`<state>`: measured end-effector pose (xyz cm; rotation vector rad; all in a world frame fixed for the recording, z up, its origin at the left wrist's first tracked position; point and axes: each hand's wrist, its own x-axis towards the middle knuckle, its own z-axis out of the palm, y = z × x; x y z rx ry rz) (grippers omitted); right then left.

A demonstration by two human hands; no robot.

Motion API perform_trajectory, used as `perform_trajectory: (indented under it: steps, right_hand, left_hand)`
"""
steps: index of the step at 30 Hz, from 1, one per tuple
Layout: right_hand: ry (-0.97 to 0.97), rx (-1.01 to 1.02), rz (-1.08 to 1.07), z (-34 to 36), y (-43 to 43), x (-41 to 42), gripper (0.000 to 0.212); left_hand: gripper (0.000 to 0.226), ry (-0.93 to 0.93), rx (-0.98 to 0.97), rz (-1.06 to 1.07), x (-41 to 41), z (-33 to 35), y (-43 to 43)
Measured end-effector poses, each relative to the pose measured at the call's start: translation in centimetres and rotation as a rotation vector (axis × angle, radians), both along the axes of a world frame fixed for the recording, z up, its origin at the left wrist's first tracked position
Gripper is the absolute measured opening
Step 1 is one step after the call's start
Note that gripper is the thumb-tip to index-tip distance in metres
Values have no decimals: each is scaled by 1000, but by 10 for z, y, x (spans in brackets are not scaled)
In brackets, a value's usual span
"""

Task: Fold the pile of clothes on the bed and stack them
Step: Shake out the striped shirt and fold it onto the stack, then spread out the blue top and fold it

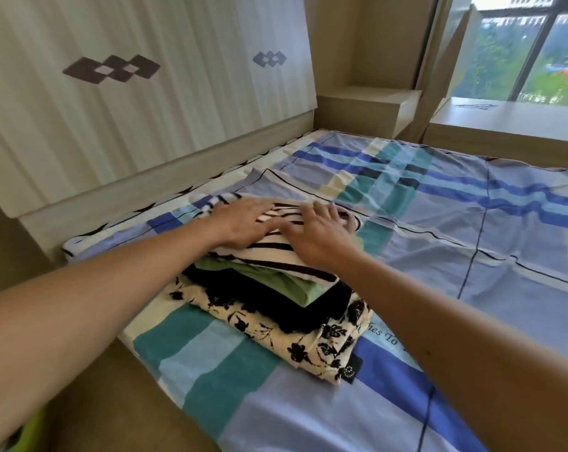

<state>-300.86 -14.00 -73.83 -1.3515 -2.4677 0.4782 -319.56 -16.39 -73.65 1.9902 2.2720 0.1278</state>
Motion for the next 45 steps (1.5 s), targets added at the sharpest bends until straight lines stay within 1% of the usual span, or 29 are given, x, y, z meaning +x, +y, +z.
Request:
perform_trajectory:
  steps: [2,3,6,9,12,14,16,18,19,20,21,22,24,27,29,32,35,40,42,45]
  right_hand:
    - [-26,-191,-57,-23,5,5,88]
    - [-8,-236,-76,-33,5,8,93]
    - [54,-267,-105,-47,0,12,99]
    - [64,-269,-113,-46,-1,12,104]
    - [54,-264,-89,-41,2,15,106]
    - [60,-236,-56,-34,3,20,106]
    - [106,-184,-8,-28,2,31,101]
    - [185,-137,56,-24,-1,52,90]
    - [216,-125,78,-22,-3,67,85]
    - [233,-112,90,-22,-5,82,80]
    - [233,-96,93,-22,-7,100,78]
    - [218,-85,83,-23,-9,119,77]
    - [165,-88,46,-26,-12,162,75]
    - [102,-91,-79,-32,-17,243,71]
    - [96,-116,-190,-33,-26,306,69]
    - [154,-161,-391,-38,-40,397,69]
    - [235,-177,-575,-50,-56,479,65]
    - [328,-162,-830,-76,-65,566,58]
    - [321,-139,-893,-83,-55,587,55]
    - [189,-48,-949,-92,-34,614,48]
  left_hand:
    - [98,-40,-18,65,-8,-20,-2]
    - [102,-53,-27,93,-10,-29,-2]
    - [116,-113,-32,107,-7,-40,-3]
    - [130,-190,-4,77,-11,-36,-2]
    - [133,-165,-50,58,-12,-24,2]
    - [120,-148,-111,70,-7,-5,5]
    - [98,-88,-153,102,2,17,9]
    - [78,110,-117,134,23,40,10]
    - [70,214,-63,144,40,49,10]
    - [64,281,-8,144,58,56,9]
    - [61,293,33,131,80,60,9]
    - [59,243,60,99,103,60,9]
    - [55,44,55,-3,153,51,7]
    - [53,-253,-63,-175,243,27,3]
    - [53,-343,-139,-276,305,12,-1]
    - [54,-350,-177,-385,378,-3,-9]
    - [53,-342,-209,-486,430,-11,-20]
    - [56,-339,-165,-593,490,-35,-24]
    - [56,-348,-169,-625,505,-45,-24]
    - [54,-376,-166,-653,515,-58,-21]
